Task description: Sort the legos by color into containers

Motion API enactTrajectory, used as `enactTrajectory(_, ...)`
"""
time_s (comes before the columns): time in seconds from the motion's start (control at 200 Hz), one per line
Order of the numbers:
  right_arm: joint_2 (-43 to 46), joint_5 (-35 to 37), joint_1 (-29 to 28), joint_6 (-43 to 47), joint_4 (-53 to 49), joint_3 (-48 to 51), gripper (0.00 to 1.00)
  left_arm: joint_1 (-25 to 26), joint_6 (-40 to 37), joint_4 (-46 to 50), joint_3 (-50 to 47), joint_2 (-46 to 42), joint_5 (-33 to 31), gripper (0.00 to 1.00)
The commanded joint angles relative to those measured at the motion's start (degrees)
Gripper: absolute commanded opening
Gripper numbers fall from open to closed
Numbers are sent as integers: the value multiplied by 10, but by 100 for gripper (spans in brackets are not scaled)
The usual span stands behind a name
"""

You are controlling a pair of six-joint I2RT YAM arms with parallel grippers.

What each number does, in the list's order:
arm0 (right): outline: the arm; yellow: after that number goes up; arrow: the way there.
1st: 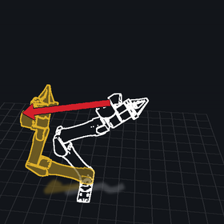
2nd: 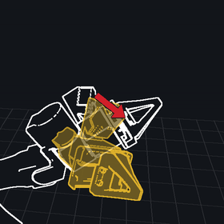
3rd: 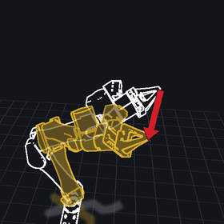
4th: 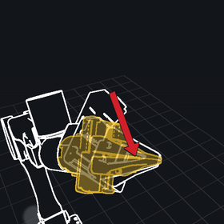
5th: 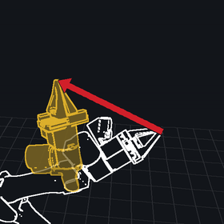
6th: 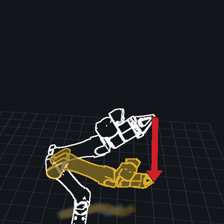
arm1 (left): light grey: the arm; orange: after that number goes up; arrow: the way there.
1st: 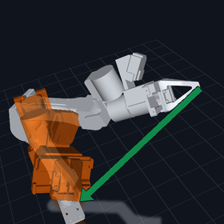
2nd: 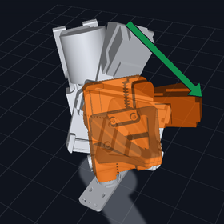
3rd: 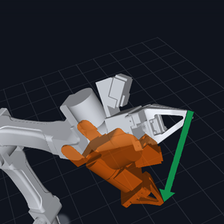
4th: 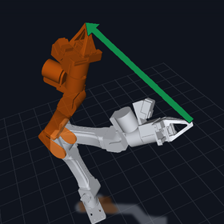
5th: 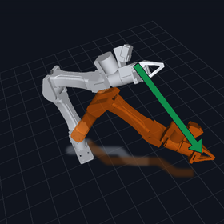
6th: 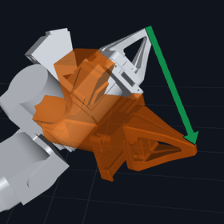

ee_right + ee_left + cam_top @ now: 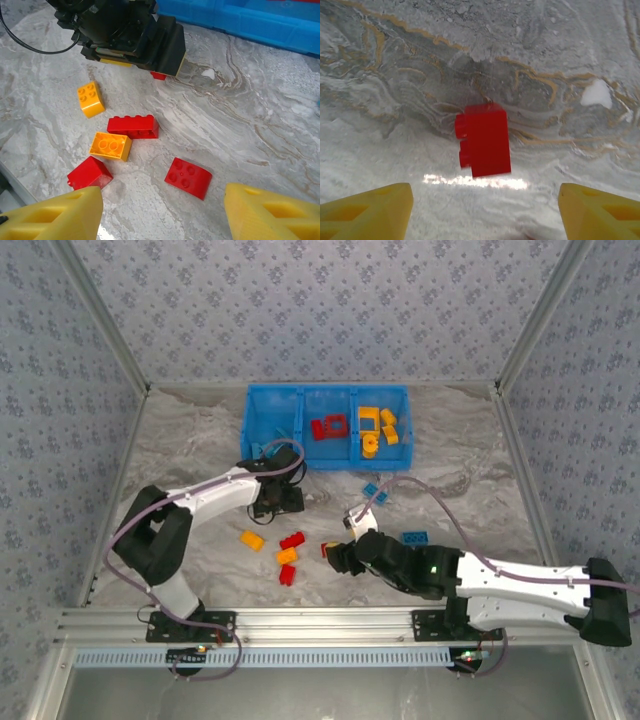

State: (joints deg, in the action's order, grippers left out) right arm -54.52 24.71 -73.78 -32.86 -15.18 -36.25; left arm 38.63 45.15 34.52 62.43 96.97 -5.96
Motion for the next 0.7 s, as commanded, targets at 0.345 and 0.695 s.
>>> enactTrajectory(0.345,-47,28,-8,-27,-2,-34,68,-20,-31,-52,15,58,-21,37)
enactTrajectory(0.695,-13,165,-1,-14,-128,-138,67,37,-67,25,116,3,-39,26)
